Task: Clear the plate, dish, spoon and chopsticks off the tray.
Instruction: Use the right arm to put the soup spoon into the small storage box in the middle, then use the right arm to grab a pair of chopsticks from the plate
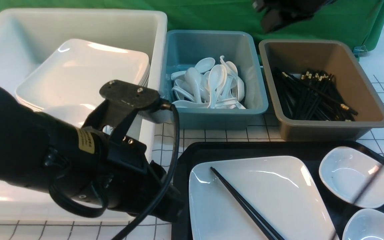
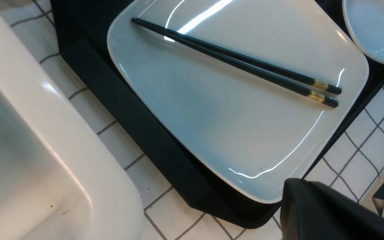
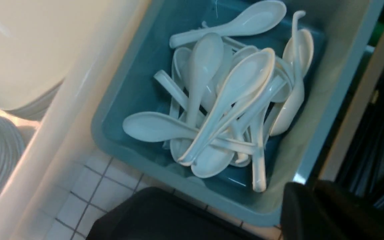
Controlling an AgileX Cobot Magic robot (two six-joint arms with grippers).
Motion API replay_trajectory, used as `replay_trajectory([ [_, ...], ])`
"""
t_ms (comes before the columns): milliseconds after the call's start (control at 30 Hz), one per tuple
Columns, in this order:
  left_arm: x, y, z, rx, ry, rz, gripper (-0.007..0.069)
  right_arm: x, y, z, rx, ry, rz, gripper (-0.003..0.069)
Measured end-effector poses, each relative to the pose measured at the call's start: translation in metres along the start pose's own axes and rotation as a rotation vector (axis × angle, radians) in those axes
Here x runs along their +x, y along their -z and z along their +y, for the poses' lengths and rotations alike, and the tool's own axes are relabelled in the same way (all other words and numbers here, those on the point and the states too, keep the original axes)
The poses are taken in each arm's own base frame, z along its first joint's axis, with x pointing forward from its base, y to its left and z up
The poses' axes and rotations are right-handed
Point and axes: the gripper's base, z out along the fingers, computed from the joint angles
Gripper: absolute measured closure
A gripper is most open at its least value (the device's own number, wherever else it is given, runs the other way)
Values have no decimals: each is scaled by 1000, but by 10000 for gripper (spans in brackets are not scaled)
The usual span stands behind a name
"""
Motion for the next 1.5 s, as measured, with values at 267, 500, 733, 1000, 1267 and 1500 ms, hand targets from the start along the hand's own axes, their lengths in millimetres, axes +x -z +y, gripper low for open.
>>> replay_trajectory([
  [267,1,-7,2,-2,6,38,627,87,45,15,-20,69,169,561],
  [500,0,-23,6,-15,15,86,627,197,-16,42,-84,136,443,200],
  [733,0,-25,7,-29,0,90,627,250,-71,75,-110,296,493,80],
  [1000,0,-25,7,-29,0,90,627,267,-107,77,-96,327,581,95],
  [1267,0,-25,7,-29,0,90,627,267,-109,76,-91,344,603,536],
  [1500,0,-25,7,-29,0,90,627,263,-90,77,-112,367,693,524],
])
